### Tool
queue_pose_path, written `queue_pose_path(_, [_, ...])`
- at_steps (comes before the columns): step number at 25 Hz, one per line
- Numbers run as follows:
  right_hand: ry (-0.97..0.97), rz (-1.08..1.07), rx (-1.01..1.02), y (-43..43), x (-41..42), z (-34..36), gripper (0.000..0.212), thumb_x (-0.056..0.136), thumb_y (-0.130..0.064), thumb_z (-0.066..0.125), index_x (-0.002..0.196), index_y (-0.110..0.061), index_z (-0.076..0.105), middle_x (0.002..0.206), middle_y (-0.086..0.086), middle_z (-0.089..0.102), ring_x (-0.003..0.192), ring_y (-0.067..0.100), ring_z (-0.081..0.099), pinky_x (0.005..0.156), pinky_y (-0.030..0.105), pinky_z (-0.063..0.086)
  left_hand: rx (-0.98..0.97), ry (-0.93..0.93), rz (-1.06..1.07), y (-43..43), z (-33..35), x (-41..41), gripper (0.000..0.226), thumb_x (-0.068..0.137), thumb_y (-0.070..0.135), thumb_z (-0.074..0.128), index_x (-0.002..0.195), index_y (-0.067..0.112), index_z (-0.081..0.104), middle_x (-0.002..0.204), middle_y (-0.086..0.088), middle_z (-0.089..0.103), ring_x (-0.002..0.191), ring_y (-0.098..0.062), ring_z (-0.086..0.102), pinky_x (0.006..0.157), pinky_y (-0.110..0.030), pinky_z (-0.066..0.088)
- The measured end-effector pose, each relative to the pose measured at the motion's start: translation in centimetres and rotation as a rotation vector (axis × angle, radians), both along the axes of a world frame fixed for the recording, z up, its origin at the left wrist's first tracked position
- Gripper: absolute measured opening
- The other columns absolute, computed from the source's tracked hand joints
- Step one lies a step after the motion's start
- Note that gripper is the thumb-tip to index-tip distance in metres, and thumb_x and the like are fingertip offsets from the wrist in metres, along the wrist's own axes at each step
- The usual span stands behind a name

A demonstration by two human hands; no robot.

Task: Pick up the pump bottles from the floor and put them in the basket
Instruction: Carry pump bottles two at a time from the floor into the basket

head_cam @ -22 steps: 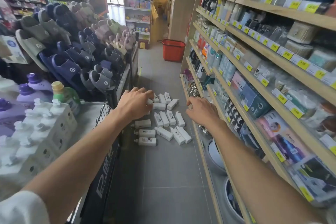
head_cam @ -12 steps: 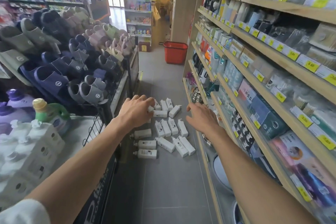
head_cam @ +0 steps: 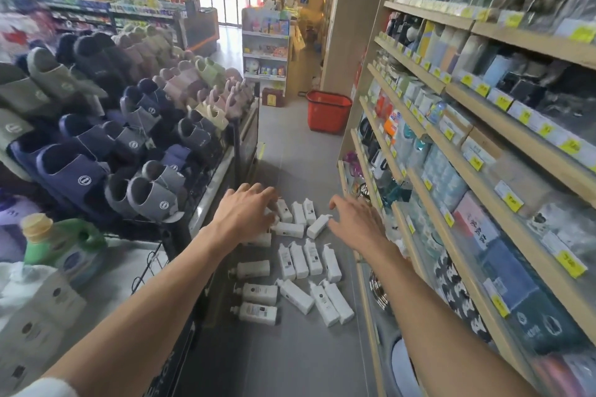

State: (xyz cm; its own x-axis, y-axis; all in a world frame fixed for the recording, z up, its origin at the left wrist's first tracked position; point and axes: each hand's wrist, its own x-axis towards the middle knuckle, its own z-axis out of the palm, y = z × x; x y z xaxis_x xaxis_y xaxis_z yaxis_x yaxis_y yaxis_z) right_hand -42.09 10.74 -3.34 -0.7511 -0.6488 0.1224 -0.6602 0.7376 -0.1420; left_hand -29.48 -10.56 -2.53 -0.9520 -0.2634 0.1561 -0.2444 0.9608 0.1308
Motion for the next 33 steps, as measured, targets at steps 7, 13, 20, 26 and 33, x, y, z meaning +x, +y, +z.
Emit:
queue_pose_path(7, [-0.033, -0.034, 0.005, -6.0, -6.6, -1.2, 0.032, 0.097, -0.032, 0.061, 0.127, -0.025, 0.05, 0.13, -0.001, 0.057, 0.115, 0.022, 0.054, 0.094, 0.038, 0.043, 0.001, 0.026, -0.038, -7.0, -0.9, -7.4, 0.043, 0.095, 0.044, 0.055, 0.136, 0.032, 0.049, 0.132, 0.002, 0.054, 0.12, -0.024, 0.05, 0.099, -0.043, 0.042])
queue_pose_path(13, [-0.017, -0.035, 0.029, -9.8, -12.8, -2.0, 0.031, 0.096, -0.034, 0.062, 0.125, -0.026, 0.053, 0.129, -0.004, 0.057, 0.114, 0.018, 0.054, 0.095, 0.036, 0.043, -0.027, 0.002, -0.052, -11.2, -2.5, -13.0, 0.045, 0.094, 0.044, 0.055, 0.137, 0.031, 0.048, 0.135, 0.001, 0.051, 0.12, -0.024, 0.047, 0.098, -0.043, 0.041])
queue_pose_path(20, [-0.074, 0.05, 0.051, -13.1, -20.4, -4.0, 0.033, 0.096, -0.037, 0.061, 0.126, -0.027, 0.053, 0.129, -0.006, 0.056, 0.117, 0.019, 0.052, 0.098, 0.039, 0.043, -0.057, -0.023, 0.01, -15.0, -4.1, -19.3, 0.043, 0.093, 0.045, 0.055, 0.134, 0.032, 0.051, 0.134, 0.003, 0.051, 0.121, -0.023, 0.047, 0.099, -0.041, 0.039])
queue_pose_path(26, [0.011, 0.138, 0.131, -16.8, -29.4, -6.5, 0.026, 0.096, -0.029, 0.055, 0.122, -0.022, 0.053, 0.122, -0.001, 0.058, 0.108, 0.021, 0.052, 0.088, 0.039, 0.043, -0.112, -0.047, 0.1, -16.1, -5.6, -26.9, 0.042, 0.098, 0.042, 0.048, 0.137, 0.029, 0.049, 0.132, 0.001, 0.053, 0.117, -0.023, 0.048, 0.099, -0.04, 0.038])
queue_pose_path(33, [-0.076, 0.283, 0.191, -21.4, -38.0, -9.2, 0.022, 0.093, -0.027, 0.05, 0.115, -0.025, 0.052, 0.12, -0.001, 0.056, 0.11, 0.024, 0.05, 0.085, 0.039, 0.038, -0.082, -0.085, 0.253, -16.5, -7.7, -33.2, 0.036, 0.094, 0.042, 0.052, 0.127, 0.029, 0.051, 0.121, 0.001, 0.056, 0.109, -0.024, 0.052, 0.091, -0.041, 0.042])
